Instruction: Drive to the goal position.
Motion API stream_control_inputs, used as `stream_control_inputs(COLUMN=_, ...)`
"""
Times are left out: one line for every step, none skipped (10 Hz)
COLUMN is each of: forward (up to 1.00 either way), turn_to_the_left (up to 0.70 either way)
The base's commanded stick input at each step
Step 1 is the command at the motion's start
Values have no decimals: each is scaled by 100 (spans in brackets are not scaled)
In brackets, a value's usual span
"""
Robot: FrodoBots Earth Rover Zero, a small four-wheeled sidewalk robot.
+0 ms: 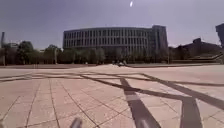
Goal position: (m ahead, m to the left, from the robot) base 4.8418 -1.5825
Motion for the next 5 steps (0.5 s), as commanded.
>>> stream_control_inputs(forward=100, turn_to_the_left=0)
stream_control_inputs(forward=100, turn_to_the_left=0)
stream_control_inputs(forward=100, turn_to_the_left=0)
stream_control_inputs(forward=100, turn_to_the_left=0)
stream_control_inputs(forward=100, turn_to_the_left=0)
